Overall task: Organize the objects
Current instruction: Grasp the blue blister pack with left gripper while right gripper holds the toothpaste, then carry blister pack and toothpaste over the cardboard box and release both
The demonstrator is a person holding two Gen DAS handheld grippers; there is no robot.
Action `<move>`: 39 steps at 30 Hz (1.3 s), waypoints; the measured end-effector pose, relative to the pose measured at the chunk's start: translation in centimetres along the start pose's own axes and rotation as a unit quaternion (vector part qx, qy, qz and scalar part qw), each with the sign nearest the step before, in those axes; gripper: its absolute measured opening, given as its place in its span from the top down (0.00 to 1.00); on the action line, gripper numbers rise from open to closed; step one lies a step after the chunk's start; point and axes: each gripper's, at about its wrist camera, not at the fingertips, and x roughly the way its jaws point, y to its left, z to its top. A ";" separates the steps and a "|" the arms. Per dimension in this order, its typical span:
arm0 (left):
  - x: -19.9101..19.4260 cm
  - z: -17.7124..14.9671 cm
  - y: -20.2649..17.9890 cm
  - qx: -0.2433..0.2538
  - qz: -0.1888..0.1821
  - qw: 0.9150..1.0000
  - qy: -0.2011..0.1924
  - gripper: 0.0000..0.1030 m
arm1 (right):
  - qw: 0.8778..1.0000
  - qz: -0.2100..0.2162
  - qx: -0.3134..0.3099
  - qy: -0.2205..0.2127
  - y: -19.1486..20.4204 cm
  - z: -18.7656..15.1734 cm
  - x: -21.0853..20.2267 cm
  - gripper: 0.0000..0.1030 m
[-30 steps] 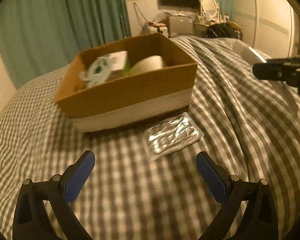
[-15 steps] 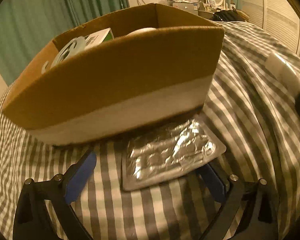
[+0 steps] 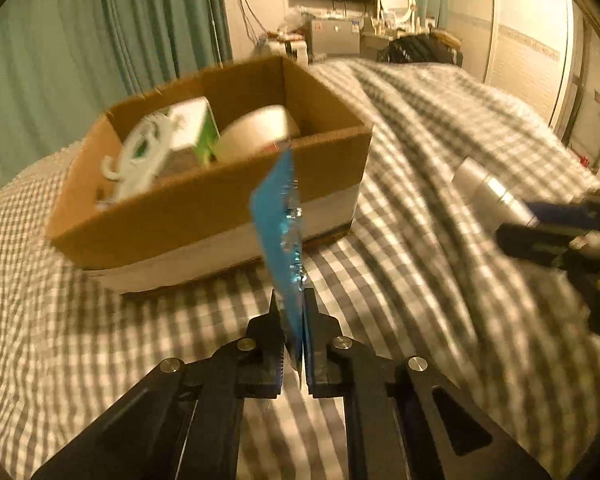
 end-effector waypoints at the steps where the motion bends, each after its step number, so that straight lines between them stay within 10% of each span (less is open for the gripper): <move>1: -1.4 0.0 0.3 -0.001 -0.002 1.000 -0.008 0.93 | 1.000 0.003 0.000 -0.001 0.5 -0.2 -0.4 0.75; 19: -12.7 7.4 9.0 -0.058 0.028 0.993 -0.096 0.93 | 0.990 0.024 -0.056 -0.130 5.4 9.5 -8.6 0.75; 29: -8.7 13.5 12.9 -0.066 0.035 0.992 -0.103 0.93 | 0.986 0.042 -0.037 -0.156 5.6 18.6 -3.9 0.75; 39: 1.5 12.6 12.5 -0.058 0.001 0.998 -0.028 0.93 | 0.997 0.035 -0.033 -0.063 5.5 20.3 8.6 0.75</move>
